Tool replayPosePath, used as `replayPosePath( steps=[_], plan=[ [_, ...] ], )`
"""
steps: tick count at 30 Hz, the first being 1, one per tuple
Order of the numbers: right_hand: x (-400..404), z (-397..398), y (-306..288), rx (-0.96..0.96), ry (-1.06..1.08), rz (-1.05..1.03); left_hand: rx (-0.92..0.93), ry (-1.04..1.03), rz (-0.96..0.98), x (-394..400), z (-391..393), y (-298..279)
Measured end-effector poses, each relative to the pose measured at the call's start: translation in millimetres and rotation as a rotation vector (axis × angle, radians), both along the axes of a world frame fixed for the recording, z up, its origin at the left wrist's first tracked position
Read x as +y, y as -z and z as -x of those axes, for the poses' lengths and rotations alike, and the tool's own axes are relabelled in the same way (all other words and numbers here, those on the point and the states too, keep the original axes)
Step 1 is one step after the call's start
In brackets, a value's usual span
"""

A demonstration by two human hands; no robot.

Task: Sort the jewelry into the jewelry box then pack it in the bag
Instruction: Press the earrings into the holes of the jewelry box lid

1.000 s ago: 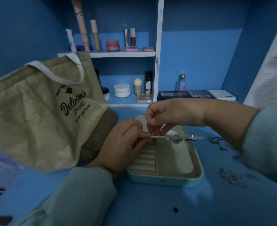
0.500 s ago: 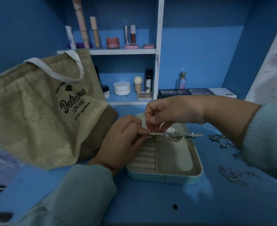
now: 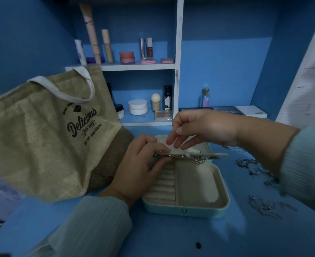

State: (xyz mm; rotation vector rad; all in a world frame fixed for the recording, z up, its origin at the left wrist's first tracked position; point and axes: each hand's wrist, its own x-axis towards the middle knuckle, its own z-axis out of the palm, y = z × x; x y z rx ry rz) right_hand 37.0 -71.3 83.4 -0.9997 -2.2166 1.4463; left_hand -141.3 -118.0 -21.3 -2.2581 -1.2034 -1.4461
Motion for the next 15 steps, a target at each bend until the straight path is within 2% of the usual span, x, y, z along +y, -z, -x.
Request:
replayPosePath(
  steps=[3,9,15],
  plan=[
    [5,-8,0,0.051,0.102,-0.020,-0.067,-0.032,0.101,1,-3,-5],
    [19,-26,4,0.037,0.396,-0.078,-0.299,-0.076,0.312,10,-12,-18],
    [33,-40,17,0.219,0.720,0.115,-0.537,-0.011,0.517,27,-17,-24]
  ],
)
